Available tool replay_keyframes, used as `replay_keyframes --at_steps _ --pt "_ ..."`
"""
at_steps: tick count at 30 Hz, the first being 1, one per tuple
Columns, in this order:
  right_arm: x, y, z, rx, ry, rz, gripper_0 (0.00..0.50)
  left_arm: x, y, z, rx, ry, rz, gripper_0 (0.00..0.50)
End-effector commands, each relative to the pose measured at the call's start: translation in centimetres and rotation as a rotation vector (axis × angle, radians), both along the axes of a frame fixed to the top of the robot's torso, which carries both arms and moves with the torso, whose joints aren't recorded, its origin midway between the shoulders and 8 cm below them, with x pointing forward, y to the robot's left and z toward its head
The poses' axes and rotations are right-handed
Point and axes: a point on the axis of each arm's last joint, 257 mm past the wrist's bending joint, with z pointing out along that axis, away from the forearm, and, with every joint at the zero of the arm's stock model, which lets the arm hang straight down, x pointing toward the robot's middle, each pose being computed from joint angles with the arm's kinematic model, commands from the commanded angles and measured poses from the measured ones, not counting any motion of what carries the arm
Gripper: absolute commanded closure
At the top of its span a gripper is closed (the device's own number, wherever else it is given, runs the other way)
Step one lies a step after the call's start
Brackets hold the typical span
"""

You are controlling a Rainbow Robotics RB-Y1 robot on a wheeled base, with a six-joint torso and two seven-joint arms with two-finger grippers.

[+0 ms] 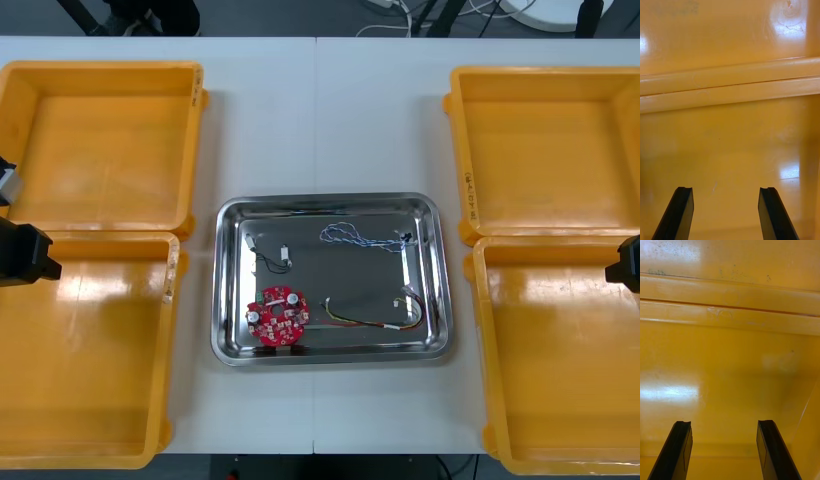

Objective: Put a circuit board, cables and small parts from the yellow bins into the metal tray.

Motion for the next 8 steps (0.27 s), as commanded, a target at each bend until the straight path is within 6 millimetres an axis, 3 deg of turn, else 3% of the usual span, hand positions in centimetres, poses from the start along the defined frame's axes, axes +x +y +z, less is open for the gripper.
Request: replay_keyframes --at_steps 1,8 --pt "0.15 -1.63 1.99 -0.067 -0.037 0.025 0.0 -0.38 1.88 1.59 0.076 -0.025 -0.07 0.0" --pt "0.15 -1.63 1.99 -0.067 -0.037 0.025 0.0 -0.38 1.88 1.59 0.076 -0.025 -0.07 0.0"
